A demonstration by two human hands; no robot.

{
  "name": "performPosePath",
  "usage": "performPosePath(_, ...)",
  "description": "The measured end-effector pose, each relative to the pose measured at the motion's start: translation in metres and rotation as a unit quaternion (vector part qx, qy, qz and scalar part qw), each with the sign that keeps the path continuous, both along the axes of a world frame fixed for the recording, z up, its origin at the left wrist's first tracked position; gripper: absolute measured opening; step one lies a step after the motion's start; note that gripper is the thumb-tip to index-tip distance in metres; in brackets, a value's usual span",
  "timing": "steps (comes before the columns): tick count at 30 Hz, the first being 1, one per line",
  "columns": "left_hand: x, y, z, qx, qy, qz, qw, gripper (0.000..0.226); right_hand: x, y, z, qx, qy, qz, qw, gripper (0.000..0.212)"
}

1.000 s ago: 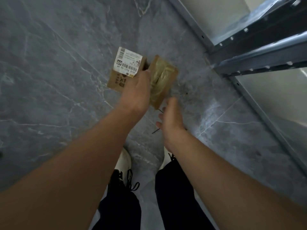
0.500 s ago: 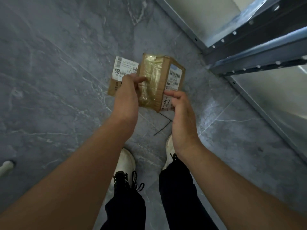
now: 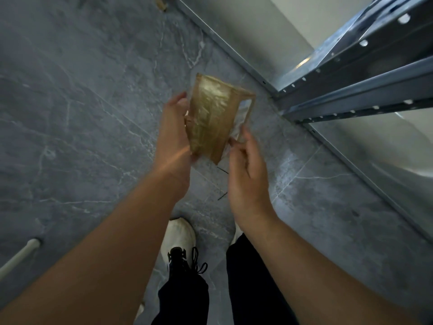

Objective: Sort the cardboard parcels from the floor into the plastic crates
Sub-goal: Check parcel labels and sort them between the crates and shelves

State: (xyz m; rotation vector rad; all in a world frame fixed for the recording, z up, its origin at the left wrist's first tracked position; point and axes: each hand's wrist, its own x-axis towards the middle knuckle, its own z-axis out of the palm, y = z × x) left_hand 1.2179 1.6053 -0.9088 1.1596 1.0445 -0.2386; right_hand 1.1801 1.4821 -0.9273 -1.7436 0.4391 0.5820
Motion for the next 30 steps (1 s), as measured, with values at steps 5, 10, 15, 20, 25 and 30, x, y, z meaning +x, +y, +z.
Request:
performPosePath(5,-0.003,0.005,0.009,0.025,-0.032,-0.064,0.997,0.061,-0.007,0.007,0.013,-0.025,-0.042,0.016,0.999,0.055)
performPosePath(10,-0.001,0.017,0.024,0.033,-0.038,-0.073,0.996,0.086,0.003,0.011,0.031,-0.048,-0.106,0.011,0.993,0.061)
performPosePath(15,0.001,0.021,0.055,0.026,-0.032,-0.091,0.995,0.072,0.024,0.007,0.068,-0.025,-0.148,-0.035,0.988,0.048)
performPosePath(20,-0.001,0.021,0.102,0.02,-0.072,-0.13,0.989,0.043,0.029,0.01,0.108,-0.017,-0.177,-0.137,0.974,0.037)
performPosePath(25,-0.014,0.018,0.156,0.003,-0.118,-0.17,0.978,0.033,0.012,0.008,0.17,0.002,-0.191,-0.233,0.954,0.037)
performPosePath(30,-0.035,0.017,0.232,0.022,-0.157,-0.221,0.962,0.021,-0.023,-0.001,0.245,-0.004,-0.181,-0.257,0.949,0.047)
